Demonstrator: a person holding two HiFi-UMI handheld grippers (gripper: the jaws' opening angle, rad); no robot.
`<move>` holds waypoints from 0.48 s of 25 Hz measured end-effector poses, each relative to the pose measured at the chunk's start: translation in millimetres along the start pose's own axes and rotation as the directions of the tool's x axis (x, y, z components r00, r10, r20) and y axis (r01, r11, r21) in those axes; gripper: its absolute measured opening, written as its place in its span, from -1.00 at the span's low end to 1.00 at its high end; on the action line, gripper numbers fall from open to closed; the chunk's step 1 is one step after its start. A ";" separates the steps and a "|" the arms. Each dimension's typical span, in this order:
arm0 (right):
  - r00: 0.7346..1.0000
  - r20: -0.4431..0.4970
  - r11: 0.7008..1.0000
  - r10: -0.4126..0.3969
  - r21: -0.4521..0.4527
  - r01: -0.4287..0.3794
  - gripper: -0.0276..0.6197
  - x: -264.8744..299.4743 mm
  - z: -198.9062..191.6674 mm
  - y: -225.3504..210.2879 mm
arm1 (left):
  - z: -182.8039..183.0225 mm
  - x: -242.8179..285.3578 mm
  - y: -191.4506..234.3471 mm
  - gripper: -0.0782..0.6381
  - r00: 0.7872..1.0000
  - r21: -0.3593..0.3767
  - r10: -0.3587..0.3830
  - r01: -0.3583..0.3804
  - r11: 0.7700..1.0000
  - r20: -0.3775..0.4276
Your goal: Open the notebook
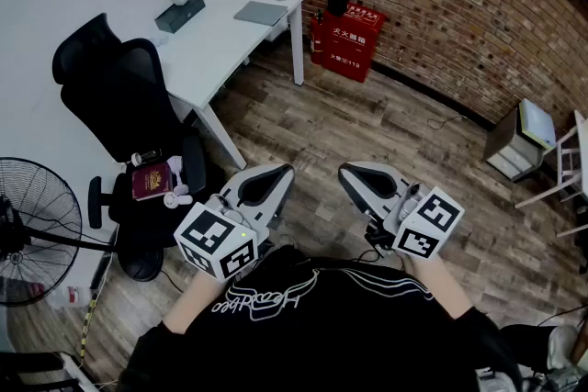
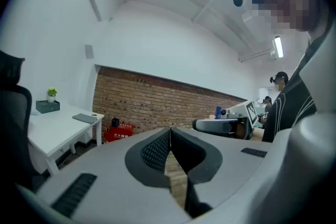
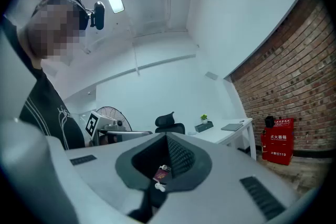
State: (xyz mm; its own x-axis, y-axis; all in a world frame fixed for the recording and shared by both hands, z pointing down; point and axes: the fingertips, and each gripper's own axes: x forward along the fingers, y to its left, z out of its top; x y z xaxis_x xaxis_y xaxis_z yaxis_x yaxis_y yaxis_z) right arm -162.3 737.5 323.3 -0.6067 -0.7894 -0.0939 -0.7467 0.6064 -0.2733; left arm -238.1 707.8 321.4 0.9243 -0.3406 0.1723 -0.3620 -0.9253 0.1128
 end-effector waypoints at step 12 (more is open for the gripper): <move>0.998 0.055 0.999 -0.033 -0.014 0.034 -0.91 -39.9 20.0 3.0 | -2.9 18.7 -21.0 -0.69 1.000 -0.006 0.009 -0.009 1.000 -0.029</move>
State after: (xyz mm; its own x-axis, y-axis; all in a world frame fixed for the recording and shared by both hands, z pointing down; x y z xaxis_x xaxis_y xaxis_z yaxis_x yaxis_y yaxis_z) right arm -134.9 768.9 307.1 -0.5657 -0.8132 -0.1369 -0.7706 0.5804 -0.2632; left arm -213.6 721.3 325.0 0.9172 -0.3438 0.2014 -0.3710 -0.9212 0.1175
